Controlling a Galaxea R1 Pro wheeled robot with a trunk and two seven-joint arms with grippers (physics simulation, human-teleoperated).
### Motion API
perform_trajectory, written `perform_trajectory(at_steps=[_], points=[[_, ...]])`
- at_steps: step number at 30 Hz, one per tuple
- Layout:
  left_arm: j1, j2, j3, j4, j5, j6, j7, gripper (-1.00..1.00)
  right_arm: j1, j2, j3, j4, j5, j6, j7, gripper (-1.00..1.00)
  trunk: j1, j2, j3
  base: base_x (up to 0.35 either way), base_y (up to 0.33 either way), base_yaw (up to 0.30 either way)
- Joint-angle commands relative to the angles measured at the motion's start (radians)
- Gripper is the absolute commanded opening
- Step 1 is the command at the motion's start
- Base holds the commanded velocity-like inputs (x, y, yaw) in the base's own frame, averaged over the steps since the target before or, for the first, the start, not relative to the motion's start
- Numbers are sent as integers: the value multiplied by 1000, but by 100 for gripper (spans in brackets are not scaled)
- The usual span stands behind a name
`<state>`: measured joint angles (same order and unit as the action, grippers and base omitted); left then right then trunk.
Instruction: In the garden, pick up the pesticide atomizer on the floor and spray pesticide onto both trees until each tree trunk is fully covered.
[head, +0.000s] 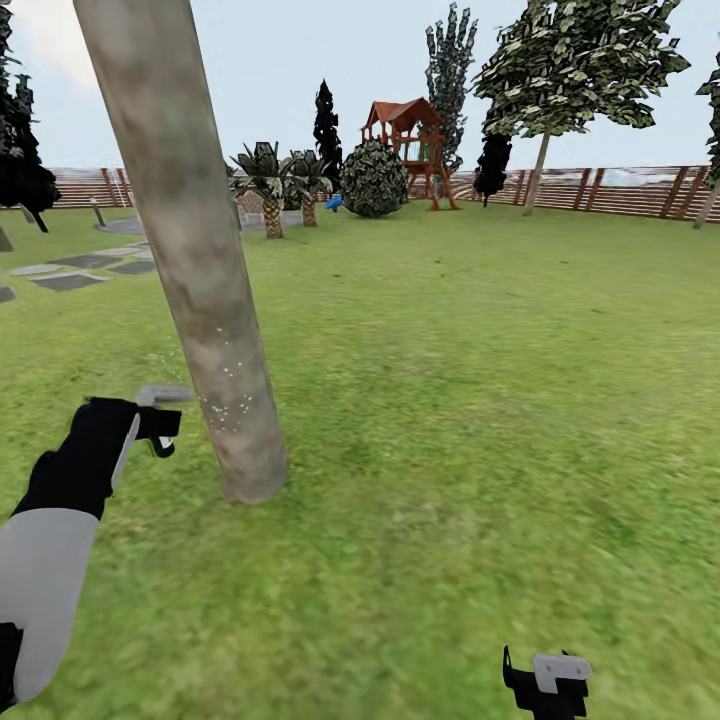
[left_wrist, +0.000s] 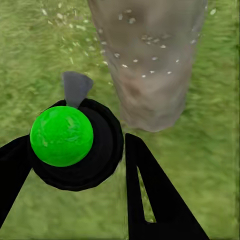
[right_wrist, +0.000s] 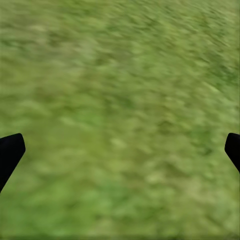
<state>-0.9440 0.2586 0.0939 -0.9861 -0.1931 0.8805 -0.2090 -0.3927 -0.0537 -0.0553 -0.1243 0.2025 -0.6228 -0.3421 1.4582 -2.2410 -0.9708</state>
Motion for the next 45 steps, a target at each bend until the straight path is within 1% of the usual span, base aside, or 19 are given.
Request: perform_trajectory(at_steps=[1, 4, 6, 9, 10, 11, 15, 17, 19, 20, 21, 23, 24, 25, 26, 28, 29, 35, 45], points=[[0, -14, 0, 0, -6, -1, 0, -100, 0, 0, 0, 0, 0, 0, 0, 100, 0, 0, 0, 12, 0, 0], [2, -59, -2, 1, -11, -1, 6, -100, 0, 0, 0, 0, 0, 0, 0, 100, 0, 0, 0, 213, 0, 0], [1, -64, -5, 1, -15, 0, 8, -100, 0, 1, 0, 0, 0, -1, 0, 100, 0, 0, 0, 328, 0, 21], [4, -44, 3, 10, -19, 0, 9, -100, 0, 3, 0, 0, 0, -1, 0, 100, 0, 0, 0, 331, 0, 192], [16, -11, 5, 16, -22, -1, 9, -100, 0, 3, 0, 0, 0, -1, 0, 100, 0, 0, 0, 149, 0, 262], [30, 8, 6, 17, -22, -1, 8, -100, 0, 3, 0, 0, 0, -1, 0, 100, 0, 0, 0, 76, 0, 270], [69, 51, 6, 18, -23, -6, 9, -100, 0, 3, 0, 0, 0, 0, 0, 100, 0, 0, 0, 20, 0, 144], [72, 44, 2, 18, -21, -6, 10, -100, 0, 3, 0, 0, 0, 0, 0, 100, 0, 0, 0, 2, 0, 13], [72, 11, 0, 17, -20, -6, 11, -100, 0, 3, 0, 0, 0, 0, 0, 100, 0, 0, 0, 1, 0, 4], [73, -37, -2, 17, -23, -7, 15, -100, 0, 2, 0, 0, 0, 0, 0, 100, 0, 0, 0, 0, 0, 1], [73, -59, -4, 17, -24, -7, 19, -100, 0, 1, 0, 0, 0, 0, 0, 100, 0, 0, 0, 0, 0, 0], [75, -56, 3, 19, -25, -9, 21, -100, 0, 0, 0, 0, 0, 0, 0, 100, 0, 0, 0, 0, 0, 0], [85, -39, 5, 20, -26, -11, 21, -100, 0, 0, 0, 0, 0, 0, 0, 100, 0, 0, 0, 0, 0, 0], [99, -9, 6, 21, -25, -13, 21, -100, 0, 0, 0, 0, 0, 0, 0, 100, 0, 0, 0, 0, 0, 0], [104, 11, 7, 21, -25, -14, 20, -100, 0, 0, 0, 0, 0, 0, 0, 100, 0, 0, 0, 0, 0, 0], [112, 38, 11, 21, -24, -15, 21, -100, 0, 0, 0, 0, 0, 0, 0, 100, 0, 0, 0, 0, 0, 0], [113, 41, 11, 21, -24, -16, 21, -100, 0, 0, 0, 0, 0, 0, 0, 100, 0, 0, 0, 0, 0, 0], [115, -11, 7, 20, -24, -18, 25, -100, 0, 1, 0, 0, 0, 0, 0, 100, 0, 0, 0, 0, -198, 12], [114, -16, 9, 12, -23, -17, 25, -100, 0, 3, 0, 0, 0, 0, 0, 100, 0, 0, 0, 26, -267, 249]])
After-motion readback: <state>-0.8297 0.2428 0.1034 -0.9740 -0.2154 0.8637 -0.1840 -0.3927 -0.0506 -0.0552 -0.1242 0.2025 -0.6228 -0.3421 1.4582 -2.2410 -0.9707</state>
